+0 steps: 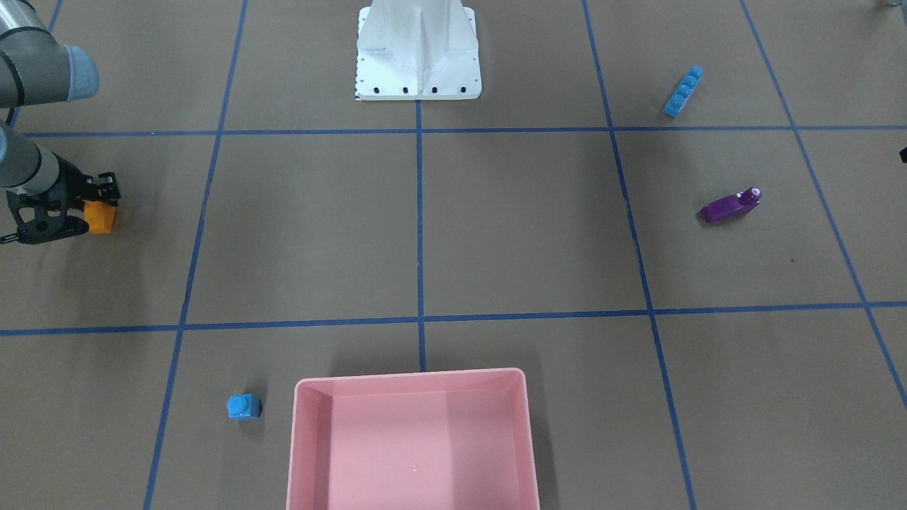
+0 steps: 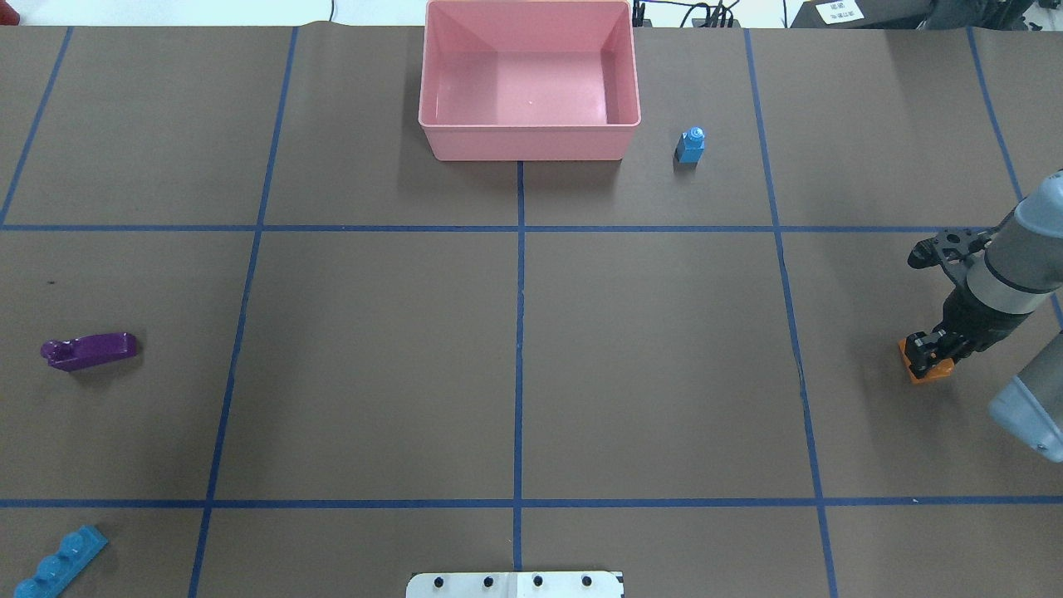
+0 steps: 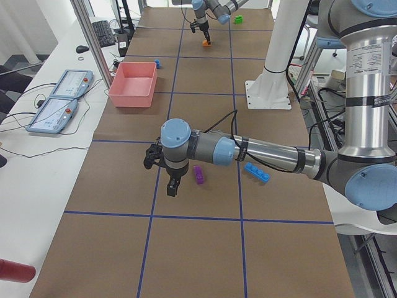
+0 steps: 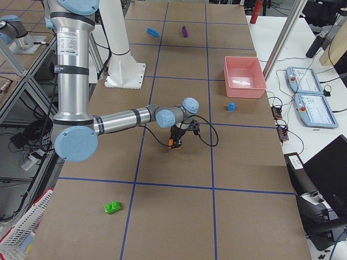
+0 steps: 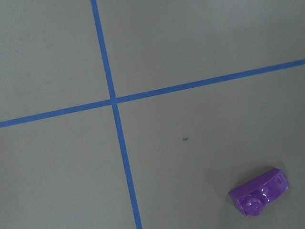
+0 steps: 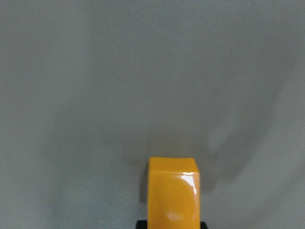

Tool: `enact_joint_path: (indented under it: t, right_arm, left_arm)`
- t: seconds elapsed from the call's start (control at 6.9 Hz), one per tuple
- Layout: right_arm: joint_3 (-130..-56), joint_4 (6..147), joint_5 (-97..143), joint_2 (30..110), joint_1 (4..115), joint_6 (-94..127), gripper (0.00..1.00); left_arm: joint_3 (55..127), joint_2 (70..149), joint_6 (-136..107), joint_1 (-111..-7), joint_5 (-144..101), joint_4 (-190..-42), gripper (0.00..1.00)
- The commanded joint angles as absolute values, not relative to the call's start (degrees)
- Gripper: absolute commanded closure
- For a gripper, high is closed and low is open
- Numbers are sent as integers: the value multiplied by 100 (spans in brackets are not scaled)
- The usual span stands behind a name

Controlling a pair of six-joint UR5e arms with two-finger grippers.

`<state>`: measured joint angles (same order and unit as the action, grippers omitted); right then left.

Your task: Put all blocks into box

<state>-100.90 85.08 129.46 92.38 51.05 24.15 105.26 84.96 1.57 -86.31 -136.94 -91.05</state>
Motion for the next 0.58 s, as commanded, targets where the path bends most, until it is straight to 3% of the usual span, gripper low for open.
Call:
enact_joint_path:
  t: [0.0,0.43]
  right_arm:
    - [-10491,8560,12955,9403,5202,2417,100]
    - [-11275,8578,12999,9423,6202,2417,100]
  left_arm:
    - [10617,8534,-7,-8587,-13702,-9175,0]
    - [10906,8482,-298,-7729,-13632,-9369,0]
